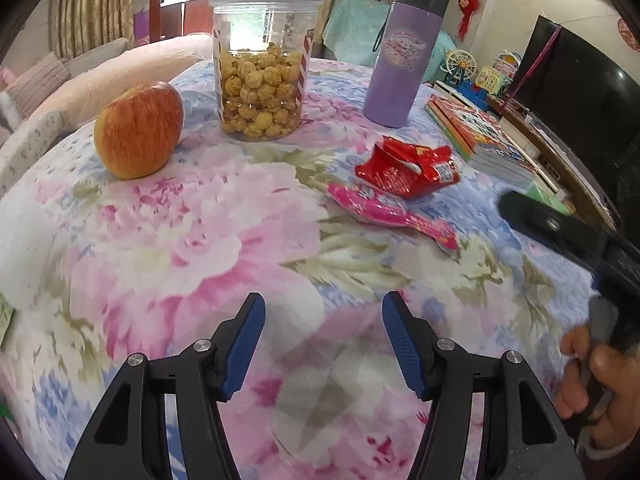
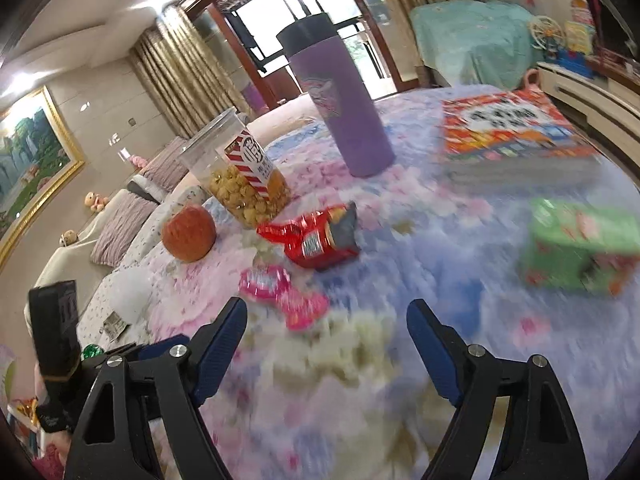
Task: Collect trash
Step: 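Move both tools back to the table toward the pink lollipop and red chip bag, then grasp the pink lollipop with the left tool while the right tool grasps the red chip bag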
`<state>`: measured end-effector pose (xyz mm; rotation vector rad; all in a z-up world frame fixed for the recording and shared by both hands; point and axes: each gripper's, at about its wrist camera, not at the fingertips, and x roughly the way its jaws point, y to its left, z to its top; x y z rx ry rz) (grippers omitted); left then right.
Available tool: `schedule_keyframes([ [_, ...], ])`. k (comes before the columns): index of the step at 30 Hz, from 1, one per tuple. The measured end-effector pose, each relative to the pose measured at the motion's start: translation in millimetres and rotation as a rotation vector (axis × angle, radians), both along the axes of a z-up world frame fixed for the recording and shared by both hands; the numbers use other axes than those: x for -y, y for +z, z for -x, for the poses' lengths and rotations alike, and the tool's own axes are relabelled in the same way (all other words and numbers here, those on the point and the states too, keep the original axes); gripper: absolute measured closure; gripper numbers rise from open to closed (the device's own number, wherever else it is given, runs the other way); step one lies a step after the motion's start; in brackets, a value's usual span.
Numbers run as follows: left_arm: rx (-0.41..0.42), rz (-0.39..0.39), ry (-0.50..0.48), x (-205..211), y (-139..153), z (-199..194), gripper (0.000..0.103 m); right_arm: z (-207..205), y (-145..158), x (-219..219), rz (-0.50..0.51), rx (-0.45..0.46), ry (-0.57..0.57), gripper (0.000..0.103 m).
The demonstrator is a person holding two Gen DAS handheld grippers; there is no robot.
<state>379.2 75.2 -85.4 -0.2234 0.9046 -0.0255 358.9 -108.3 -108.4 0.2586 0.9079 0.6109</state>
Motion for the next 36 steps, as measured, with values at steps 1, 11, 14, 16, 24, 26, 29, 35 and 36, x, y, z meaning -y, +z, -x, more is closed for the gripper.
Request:
schedule_keyframes([
  [1, -0.001, 0.003, 0.000, -1, -1, -2, 0.042, -6, -1, -5, 0.000, 0.000, 0.007, 0.028],
  [11, -0.005, 0.002, -0.010, 8, -8, -18, 0.039, -58, -24, -37, -0.055, -0.070, 0.071, 0.097],
  [14, -0.002, 0.015, -0.018, 15, -7, -23, 0.038, -52, -22, -26, -0.092, -0.063, 0.060, 0.103],
  [16, 0.002, 0.024, -0.029, 23, -5, -28, 0.038, -45, -19, -15, -0.108, -0.061, 0.049, 0.103],
  [24, -0.027, 0.076, 0.046, 45, -11, -63, 0.035, -29, -13, 31, -0.086, -0.069, -0.036, 0.095],
  [26, -0.027, 0.085, 0.068, 48, -12, -72, 0.031, -30, -16, 40, -0.098, -0.087, -0.065, 0.095],
  [29, -0.018, 0.044, 0.092, 56, -14, -82, 0.040, -29, -15, 49, -0.102, -0.084, -0.092, 0.094],
  [35, -0.005, -0.040, 0.045, 55, -18, -80, 0.089, -28, -11, 50, -0.106, -0.072, -0.089, 0.094],
  [36, -0.004, -0.027, 0.032, 51, -16, -76, 0.092, -28, -11, 48, -0.103, -0.071, -0.082, 0.094],
])
